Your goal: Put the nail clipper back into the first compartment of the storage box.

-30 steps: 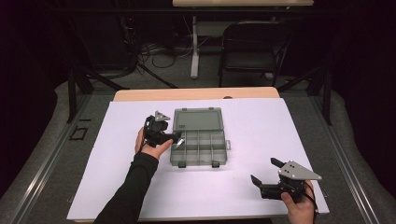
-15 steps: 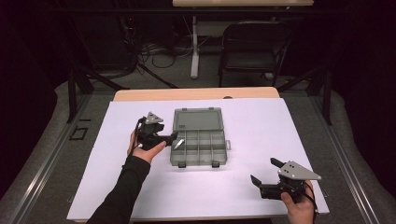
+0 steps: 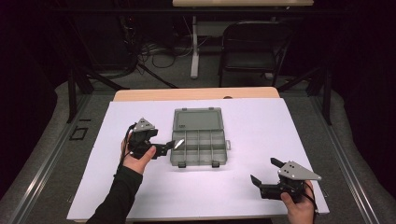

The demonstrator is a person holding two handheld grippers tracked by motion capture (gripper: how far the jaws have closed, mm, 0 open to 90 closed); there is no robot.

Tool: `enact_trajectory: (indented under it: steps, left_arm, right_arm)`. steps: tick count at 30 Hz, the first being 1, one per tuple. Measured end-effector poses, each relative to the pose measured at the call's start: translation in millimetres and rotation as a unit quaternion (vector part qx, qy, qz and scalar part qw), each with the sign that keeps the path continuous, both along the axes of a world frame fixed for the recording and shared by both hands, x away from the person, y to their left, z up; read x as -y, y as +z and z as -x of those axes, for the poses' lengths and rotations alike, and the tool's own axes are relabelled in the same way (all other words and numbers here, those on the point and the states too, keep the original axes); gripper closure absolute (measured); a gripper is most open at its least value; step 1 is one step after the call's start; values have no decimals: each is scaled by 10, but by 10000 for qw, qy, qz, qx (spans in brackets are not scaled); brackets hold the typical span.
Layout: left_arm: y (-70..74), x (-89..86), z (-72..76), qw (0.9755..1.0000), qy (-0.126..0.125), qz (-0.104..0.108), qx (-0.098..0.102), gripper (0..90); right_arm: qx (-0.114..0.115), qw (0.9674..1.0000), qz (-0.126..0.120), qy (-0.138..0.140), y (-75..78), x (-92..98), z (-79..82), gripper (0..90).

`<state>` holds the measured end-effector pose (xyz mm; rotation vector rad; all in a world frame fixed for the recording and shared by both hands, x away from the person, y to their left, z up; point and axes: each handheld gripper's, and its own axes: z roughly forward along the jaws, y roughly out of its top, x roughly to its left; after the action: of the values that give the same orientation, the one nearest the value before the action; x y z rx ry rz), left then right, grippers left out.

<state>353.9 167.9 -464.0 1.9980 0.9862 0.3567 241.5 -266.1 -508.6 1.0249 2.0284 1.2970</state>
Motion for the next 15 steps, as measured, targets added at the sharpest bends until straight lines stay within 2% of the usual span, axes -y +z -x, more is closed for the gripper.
enact_trajectory:
  steps: [4, 6, 10, 15]
  left_arm:
    - [31, -51, 86, 9999, 12, 107, 70, 152]
    - [37, -75, 126, 9999, -33, 86, 105, 147]
    - [8, -131, 209, 9997, -100, 161, 119, 108]
    - [-45, -174, 328, 9997, -151, 43, 171, 84]
  right_arm:
    - [0, 10000, -2, 1, 2, 4, 1, 74]
    - [-3, 10000, -5, -6, 4, 7, 1, 74]
    - [14, 10000, -14, -2, 5, 2, 3, 74]
    - [3, 10000, -35, -12, 16, 2, 14, 74]
